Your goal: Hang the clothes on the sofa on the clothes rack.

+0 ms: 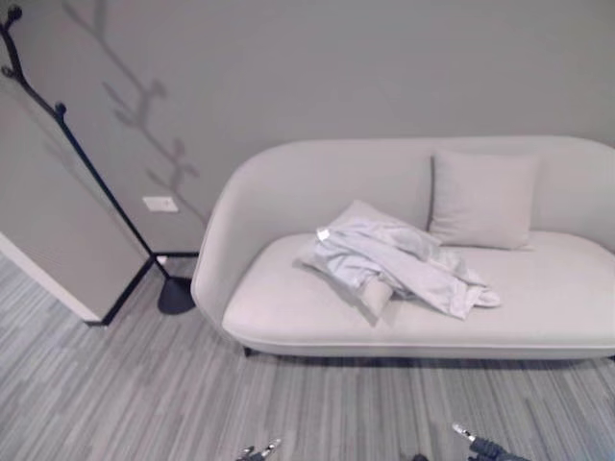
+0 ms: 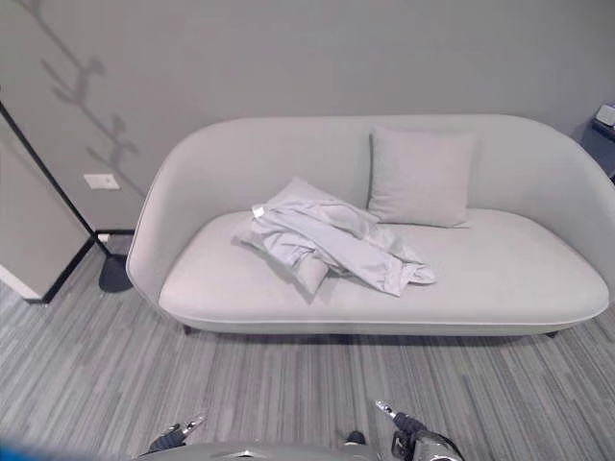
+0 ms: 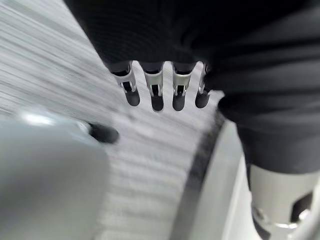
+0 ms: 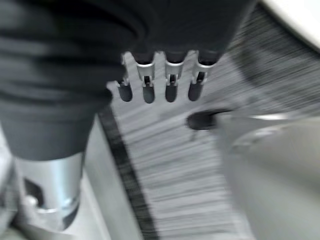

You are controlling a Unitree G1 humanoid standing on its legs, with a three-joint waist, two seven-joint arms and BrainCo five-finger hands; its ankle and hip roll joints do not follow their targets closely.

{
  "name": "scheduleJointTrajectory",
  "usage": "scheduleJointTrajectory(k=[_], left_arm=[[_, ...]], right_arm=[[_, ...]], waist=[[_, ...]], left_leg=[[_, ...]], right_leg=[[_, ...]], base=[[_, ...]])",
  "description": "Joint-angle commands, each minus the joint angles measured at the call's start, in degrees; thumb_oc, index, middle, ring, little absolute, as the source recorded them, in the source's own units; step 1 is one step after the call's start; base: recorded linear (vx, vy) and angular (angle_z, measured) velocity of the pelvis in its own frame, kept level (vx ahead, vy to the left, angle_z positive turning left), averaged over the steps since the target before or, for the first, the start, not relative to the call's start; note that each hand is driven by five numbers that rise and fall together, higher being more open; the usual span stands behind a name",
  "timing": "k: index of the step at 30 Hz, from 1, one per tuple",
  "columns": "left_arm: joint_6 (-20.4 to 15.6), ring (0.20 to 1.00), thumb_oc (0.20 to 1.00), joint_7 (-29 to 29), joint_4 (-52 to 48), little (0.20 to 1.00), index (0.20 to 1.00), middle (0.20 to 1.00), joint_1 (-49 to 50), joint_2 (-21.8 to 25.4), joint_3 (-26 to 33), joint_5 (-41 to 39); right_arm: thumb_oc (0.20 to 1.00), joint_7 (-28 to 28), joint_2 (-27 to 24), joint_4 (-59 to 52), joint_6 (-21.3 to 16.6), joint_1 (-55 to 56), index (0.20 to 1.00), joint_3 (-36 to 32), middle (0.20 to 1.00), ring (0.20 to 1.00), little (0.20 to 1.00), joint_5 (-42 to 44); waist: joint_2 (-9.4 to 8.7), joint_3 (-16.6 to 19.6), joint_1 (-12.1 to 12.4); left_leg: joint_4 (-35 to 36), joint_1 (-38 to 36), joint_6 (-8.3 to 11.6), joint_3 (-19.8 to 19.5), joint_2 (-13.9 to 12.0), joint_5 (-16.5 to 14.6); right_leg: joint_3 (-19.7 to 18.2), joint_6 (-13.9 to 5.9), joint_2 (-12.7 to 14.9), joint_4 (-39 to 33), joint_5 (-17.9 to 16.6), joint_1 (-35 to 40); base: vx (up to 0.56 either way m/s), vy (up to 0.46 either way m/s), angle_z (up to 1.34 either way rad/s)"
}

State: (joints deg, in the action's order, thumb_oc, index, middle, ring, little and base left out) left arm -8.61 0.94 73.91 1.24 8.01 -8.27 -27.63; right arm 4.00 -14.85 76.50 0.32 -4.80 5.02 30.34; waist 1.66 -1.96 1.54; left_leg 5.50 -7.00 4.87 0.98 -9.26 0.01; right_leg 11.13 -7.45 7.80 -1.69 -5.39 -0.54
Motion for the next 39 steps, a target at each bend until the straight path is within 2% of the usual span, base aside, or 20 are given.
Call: scheduleJointTrajectory(k=[1, 5, 8, 14, 17, 21, 23, 24, 27, 29, 31, 32, 33, 34, 36, 37, 39], left_arm=[[-1.3, 1.0, 1.0, 0.2, 2.4, 1.0, 1.0, 1.0, -4.2, 0.6, -1.7, 5.0], [-0.5, 1.0, 1.0, -0.7, 5.6, 1.0, 1.0, 1.0, -2.9, 0.0, -0.3, 5.2], [0.4, 1.0, 1.0, -1.2, 9.2, 1.0, 1.0, 1.0, -1.6, -0.2, 2.7, 4.1], [0.2, 1.0, 1.0, -1.0, 9.4, 1.0, 1.0, 1.0, -0.6, 0.2, 6.3, 1.1], [0.5, 1.0, 1.0, -1.6, 9.5, 1.0, 1.0, 1.0, -0.4, 0.2, 9.3, -4.4], [0.3, 1.0, 1.0, -1.5, 8.6, 1.0, 1.0, 1.0, -1.8, 0.1, 17.7, -19.9], [0.1, 1.0, 1.0, -1.3, 8.4, 1.0, 1.0, 1.0, -2.4, 0.1, 18.7, -22.2], [-1.3, 1.0, 1.0, 0.4, 5.7, 1.0, 1.0, 1.0, -4.0, -0.2, 19.9, -27.1], [-3.3, 1.0, 1.0, 3.0, 1.4, 1.0, 1.0, 1.0, -5.5, -0.3, 19.1, -29.8], [-4.9, 1.0, 1.0, 4.3, -4.0, 1.0, 1.0, 1.0, -5.8, -0.6, 18.4, -31.2], [-6.4, 1.0, 1.0, 6.1, -12.4, 1.0, 1.0, 1.0, -4.6, -1.6, 17.1, -31.1], [-6.4, 1.0, 1.0, 6.2, -12.6, 1.0, 1.0, 1.0, -4.4, -1.6, 17.0, -31.1], [-6.5, 1.0, 1.0, 6.7, -15.9, 1.0, 1.0, 1.0, -3.8, -2.1, 16.1, -30.1], [-6.7, 1.0, 1.0, 7.1, -21.0, 1.0, 1.0, 1.0, -2.8, -2.6, 14.2, -28.6], [-6.7, 1.0, 1.0, 7.2, -23.7, 1.0, 1.0, 1.0, -2.7, -2.6, 13.3, -28.0], [-7.0, 1.0, 1.0, 7.6, -26.3, 1.0, 1.0, 1.0, -2.5, -2.3, 12.4, -27.2], [-8.2, 1.0, 1.0, 7.6, -35.7, 1.0, 1.0, 1.0, -1.3, -2.2, 9.9, -26.9]], right_arm=[[1.0, -0.5, 2.6, 1.6, -1.0, -3.8, 1.0, 1.0, 1.0, 1.0, 1.0, 2.2], [1.0, -0.2, 3.8, 3.7, -0.5, -2.3, 1.0, 1.2, 1.0, 1.0, 1.0, 1.1], [1.0, 0.0, 3.4, 6.1, -0.2, -0.3, 1.0, -2.2, 1.0, 1.0, 1.0, 3.6], [1.0, -0.4, 2.6, 10.0, 0.4, 1.6, 1.0, -5.6, 1.0, 1.0, 1.0, 3.8], [1.0, 0.2, 2.6, 11.0, 1.1, 2.2, 1.0, -6.8, 1.0, 1.0, 1.0, 5.3], [1.0, 0.0, 2.3, 8.4, 0.9, 2.2, 1.0, -8.7, 1.0, 1.0, 1.0, 8.6], [1.0, -0.4, 2.2, 7.5, 0.6, 2.1, 1.0, -9.6, 1.0, 1.0, 1.0, 10.7], [1.0, -1.8, 2.3, 3.6, -0.9, 1.5, 1.0, -13.2, 1.0, 1.0, 1.0, 18.3], [1.0, -4.5, 2.1, -2.3, -3.2, 0.5, 1.0, -13.8, 1.0, 1.0, 1.0, 20.9], [1.0, -6.8, 1.2, -10.7, -5.4, 0.6, 1.0, -11.4, 1.0, 1.0, 1.0, 15.3], [1.0, -11.7, -0.7, -27.7, -6.7, 4.2, 1.0, -7.4, 1.0, 1.0, 1.0, 1.0], [1.0, -11.9, -0.7, -28.0, -6.6, 4.4, 1.0, -7.5, 1.0, 1.0, 1.0, 0.9], [1.0, -13.8, -2.0, -33.2, -6.4, 5.9, 1.0, -6.6, 1.0, 1.0, 1.0, -5.3], [1.0, -16.2, -5.3, -39.7, -5.1, 7.9, 1.0, -4.8, 1.0, 1.0, 1.0, -16.4], [1.0, -17.1, -6.4, -40.3, -4.4, 7.5, 1.0, -4.0, 1.0, 1.0, 1.0, -20.0], [1.0, -18.1, -7.7, -40.6, -3.8, 6.6, 1.0, -3.1, 1.0, 1.0, 1.0, -23.5], [1.0, -19.4, -10.0, -41.9, -2.8, 4.2, 1.0, 0.0, 1.0, 1.0, 1.0, -31.0]], waist=[[-2.75, -0.9, -0.8], [-2.33, -0.4, -1.0], [-2.02, 0.2, -1.7], [-1.96, 0.4, -1.8], [-1.9, 0.4, -2.0], [-1.86, 0.5, -2.5], [-1.88, 0.5, -2.8], [-1.78, 0.1, -3.7], [-1.46, -1.2, -4.7], [-1.22, -2.4, -5.1], [-0.86, -3.6, -5.6], [-0.95, -3.4, -5.6], [-0.74, -3.8, -5.8], [-0.38, -4.3, -5.9], [-0.23, -4.7, -5.8], [-0.22, -4.9, -5.6], [-0.45, -5.6, -4.3]], left_leg=[[-0.5, -0.8, 2.55, -1.8, -0.4, -3.1], [-0.5, -1.1, 2.61, -1.6, -0.3, -3.3], [-0.5, -1.7, 2.51, -1.0, 0.0, -3.9], [-0.5, -1.8, 2.33, -1.1, 0.2, -4.3], [-0.5, -1.8, 2.32, -1.2, 0.2, -4.4], [-0.5, -1.6, 2.61, -1.1, -0.2, -4.2], [-0.5, -1.5, 2.71, -1.1, -0.3, -4.3], [-0.5, -1.3, 2.88, -1.1, -0.6, -4.3], [-0.5, -0.5, 3.0, -1.2, -1.2, -4.1], [-0.5, 0.2, 3.07, -1.2, -1.5, -3.8], [-0.5, 0.4, 3.19, -1.0, -1.9, -3.8], [-0.5, 0.8, 3.16, -1.1, -1.8, -3.5], [-0.5, 0.9, 3.2, -1.1, -1.9, -3.4], [-0.5, 0.4, 3.43, -1.0, -2.7, -3.2], [-0.5, 0.0, 3.57, -0.9, -3.2, -2.8], [-0.5, -0.4, 3.71, -0.8, -3.7, -2.0], [-2.3, -1.3, 4.19, -1.4, -5.8, 3.4]], right_leg=[[-1.9, -2.2, 6.4, -3.3, -2.5, 1.1], [-1.9, -2.15, 6.6, -3.3, -2.2, 1.6], [-2.7, -2.19, 6.8, -3.3, -2.2, 1.7], [-2.8, -2.39, 7.1, -3.3, -2.2, 1.6], [-2.9, -2.34, 7.0, -3.3, -2.1, 1.6], [-3.2, -2.28, 6.8, -3.3, -1.5, 1.6], [-3.3, -2.28, 6.8, -3.3, -1.5, 1.6], [-3.7, -2.15, 6.5, -3.3, -1.8, 1.1], [-4.5, -1.86, 6.4, 0.3, -1.0, -1.8], [-5.1, -1.62, 6.3, 3.4, 0.0, -4.3], [-5.7, -1.3, 6.1, 6.7, 1.7, -6.4], [-5.7, -1.29, 6.3, 6.6, 1.5, -6.7], [-5.8, -1.1, 6.1, 7.6, 2.1, -7.2], [-5.8, -0.48, 5.3, 8.8, 3.9, -7.3], [-5.9, -0.07, 4.9, 9.2, 4.5, -7.1], [-6.1, 0.39, 4.4, 9.3, 5.0, -7.0], [-7.5, 2.21, 1.5, 8.5, 6.0, -5.7]], base=[[0.01, -0.003, -0.05], [0.04, 0.005, -0.04], [0.04, 0.028, -0.04], [0.02, 0.004, -0.09], [0.03, -0.011, 0.0], [0.07, -0.024, -0.01], [0.06, -0.033, -0.01], [0.07, -0.047, -0.01], [0.0, -0.029, -0.02], [-0.05, -0.045, -0.1], [-0.03, -0.045, -0.1], [0.0, -0.046, -0.06], [0.07, -0.127, -0.01], [0.1, -0.168, 0.01], [0.07, -0.122, 0.04], [0.13, -0.206, 0.01], [0.16, -0.29, -0.12]])
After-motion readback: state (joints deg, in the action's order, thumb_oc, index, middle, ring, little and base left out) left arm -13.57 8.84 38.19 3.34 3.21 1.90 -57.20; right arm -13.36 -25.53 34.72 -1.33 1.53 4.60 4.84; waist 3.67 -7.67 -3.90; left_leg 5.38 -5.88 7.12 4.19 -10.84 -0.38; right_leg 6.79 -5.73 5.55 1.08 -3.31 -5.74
